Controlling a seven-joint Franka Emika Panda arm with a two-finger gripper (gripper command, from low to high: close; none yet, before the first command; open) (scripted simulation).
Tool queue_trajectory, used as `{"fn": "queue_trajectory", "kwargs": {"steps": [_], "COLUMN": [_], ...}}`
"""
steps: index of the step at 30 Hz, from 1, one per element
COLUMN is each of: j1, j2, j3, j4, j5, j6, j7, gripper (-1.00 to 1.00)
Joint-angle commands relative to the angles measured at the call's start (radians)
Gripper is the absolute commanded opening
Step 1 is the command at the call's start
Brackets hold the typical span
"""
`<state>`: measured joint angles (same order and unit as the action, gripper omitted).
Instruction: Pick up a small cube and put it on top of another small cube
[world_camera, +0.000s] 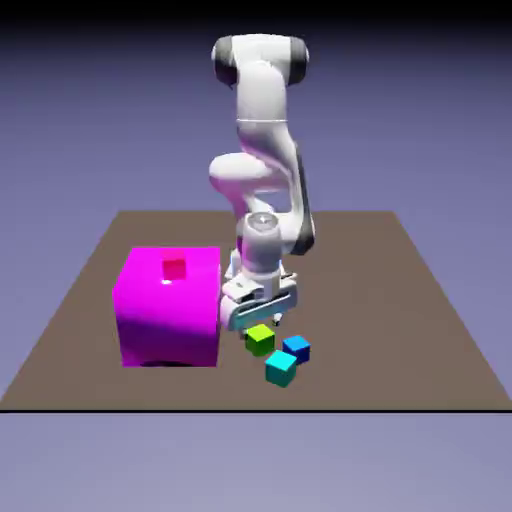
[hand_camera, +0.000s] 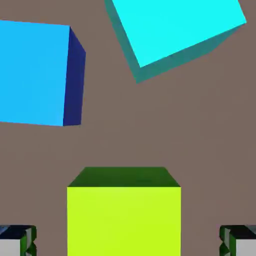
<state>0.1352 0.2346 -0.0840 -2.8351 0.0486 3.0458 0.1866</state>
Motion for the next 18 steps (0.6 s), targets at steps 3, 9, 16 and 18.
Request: {"fn": "queue_trajectory", "kwargs": {"steps": [3,9,16,18], "j1": [-0.012,0.044,0.065,0.025], "j2": [0.038,-0.143,-0.288,-0.339], "j3": [0.016,-0.060,-0.069,-0.046], "j4": [0.006,-0.023,-0.021,0.016], "j5": [0.016,-0.062,-0.169,-0.208], "j6": [0.031,-0.120,-0.239,-0.310], "j7": [-0.012,0.044,0.147,0.234], "gripper": [-1.00,-1.00,-1.00,-1.00]}}
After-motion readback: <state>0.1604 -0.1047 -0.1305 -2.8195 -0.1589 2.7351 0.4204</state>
